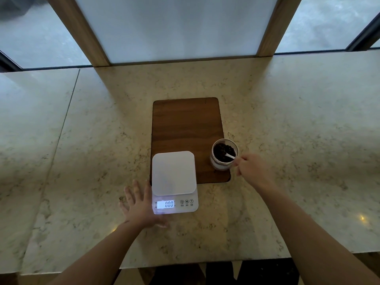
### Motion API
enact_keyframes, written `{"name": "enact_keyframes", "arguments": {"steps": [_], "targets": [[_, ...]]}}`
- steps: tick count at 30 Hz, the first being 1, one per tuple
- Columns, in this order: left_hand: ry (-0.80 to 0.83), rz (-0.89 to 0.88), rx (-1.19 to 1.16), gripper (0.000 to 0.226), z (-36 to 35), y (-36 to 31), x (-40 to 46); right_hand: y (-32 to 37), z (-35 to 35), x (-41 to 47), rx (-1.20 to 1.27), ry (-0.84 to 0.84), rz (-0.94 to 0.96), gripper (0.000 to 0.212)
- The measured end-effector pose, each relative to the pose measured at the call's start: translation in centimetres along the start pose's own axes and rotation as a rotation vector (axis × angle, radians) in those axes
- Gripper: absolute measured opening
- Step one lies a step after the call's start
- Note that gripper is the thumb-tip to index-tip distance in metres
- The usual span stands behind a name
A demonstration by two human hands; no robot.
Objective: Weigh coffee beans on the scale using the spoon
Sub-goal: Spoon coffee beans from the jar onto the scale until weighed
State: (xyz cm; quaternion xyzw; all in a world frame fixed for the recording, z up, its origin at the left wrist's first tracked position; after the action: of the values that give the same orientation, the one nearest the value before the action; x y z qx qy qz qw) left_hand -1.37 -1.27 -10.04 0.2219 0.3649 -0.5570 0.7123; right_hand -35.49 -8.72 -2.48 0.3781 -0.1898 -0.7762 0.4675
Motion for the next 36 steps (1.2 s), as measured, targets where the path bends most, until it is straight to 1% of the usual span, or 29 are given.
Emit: {"name": "enact_keyframes", "arguments": {"steps": [6, 14, 21, 25, 29, 36], "targets": [[0.013, 0.001, 0.010, 0.162, 0.4, -0.5, -0.5, -0.4, -0.2, 0.3, 0.094, 0.022, -0.045, 0.040], [0.012, 0.018, 0.011, 0.161, 0.6, -0.8, -0.9, -1.2, -0.5, 0.5, 0.292, 0.124, -0.136, 0.041], [0.010, 0.009, 0.016, 0.161, 0.4, -0.8, -0.7, -1.0, -0.3, -0.1, 0.448, 0.192, -0.213, 0.038], [0.009, 0.013, 0.020, 0.161, 0.5, -0.7, -0.6, -1.5, -0.4, -0.1, 0.513, 0.202, -0.234, 0.036], [0.011, 0.013, 0.022, 0.161, 0.5, -0.6, -0.6, -2.2, -0.5, 0.0, 0.560, 0.239, -0.243, 0.035], [0.005, 0.014, 0.022, 0.160, 0.5, -0.7, -0.6, -2.5, -0.5, 0.0, 0.558, 0.233, -0.214, 0.035]]}}
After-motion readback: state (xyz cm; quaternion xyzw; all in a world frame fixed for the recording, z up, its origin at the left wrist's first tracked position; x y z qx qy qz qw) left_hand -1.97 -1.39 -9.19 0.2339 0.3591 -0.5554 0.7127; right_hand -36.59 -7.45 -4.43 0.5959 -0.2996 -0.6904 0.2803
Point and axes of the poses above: each hand's wrist, its own x-axis towards the middle knuckle, its own z-axis out of the back of the hand, y = z × x, the point moved 3 cm from there along x, towards the middle knuckle, and after that the axes turned 1 degree about -x, right-handed, at the moved point
